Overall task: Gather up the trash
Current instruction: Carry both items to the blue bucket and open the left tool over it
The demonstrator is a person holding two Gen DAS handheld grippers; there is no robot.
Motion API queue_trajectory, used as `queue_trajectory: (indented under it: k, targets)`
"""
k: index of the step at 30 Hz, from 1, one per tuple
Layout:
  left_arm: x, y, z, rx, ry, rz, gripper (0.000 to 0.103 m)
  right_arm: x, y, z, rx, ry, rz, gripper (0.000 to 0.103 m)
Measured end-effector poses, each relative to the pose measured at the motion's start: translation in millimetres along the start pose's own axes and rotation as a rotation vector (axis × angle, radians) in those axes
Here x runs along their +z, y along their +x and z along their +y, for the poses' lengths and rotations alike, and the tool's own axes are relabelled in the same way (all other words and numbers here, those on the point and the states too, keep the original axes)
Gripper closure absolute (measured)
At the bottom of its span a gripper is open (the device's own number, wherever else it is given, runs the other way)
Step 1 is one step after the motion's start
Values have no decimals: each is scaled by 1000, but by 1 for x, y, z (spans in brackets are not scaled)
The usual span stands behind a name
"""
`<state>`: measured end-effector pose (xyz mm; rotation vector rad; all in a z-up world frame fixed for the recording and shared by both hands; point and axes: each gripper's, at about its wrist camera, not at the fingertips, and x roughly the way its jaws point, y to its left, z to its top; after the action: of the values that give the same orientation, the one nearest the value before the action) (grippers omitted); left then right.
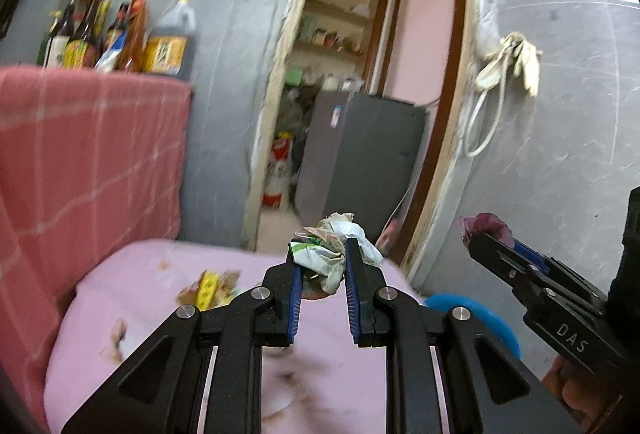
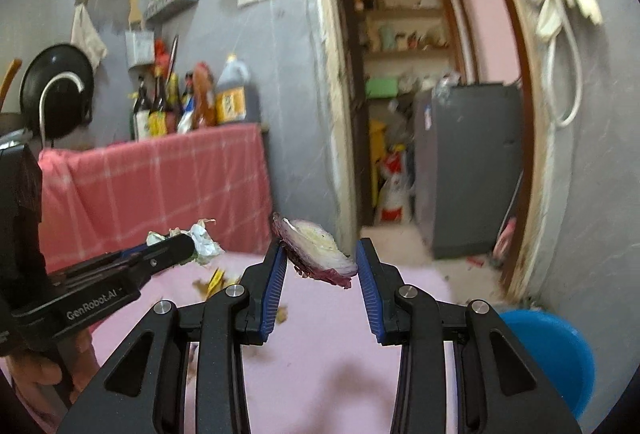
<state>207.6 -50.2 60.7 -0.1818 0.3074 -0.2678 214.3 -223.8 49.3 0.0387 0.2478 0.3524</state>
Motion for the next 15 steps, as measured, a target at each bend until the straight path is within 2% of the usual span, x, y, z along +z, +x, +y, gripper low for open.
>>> queue_trajectory:
  k: [9,15]
  targets:
    - [11,9,-61,-73,59,-109,87,15,-36,-40,-144,-8,-108,69]
    - [12,28,-100,-145,79,-118,87,15,-52,-71,-236,-7,-140,69]
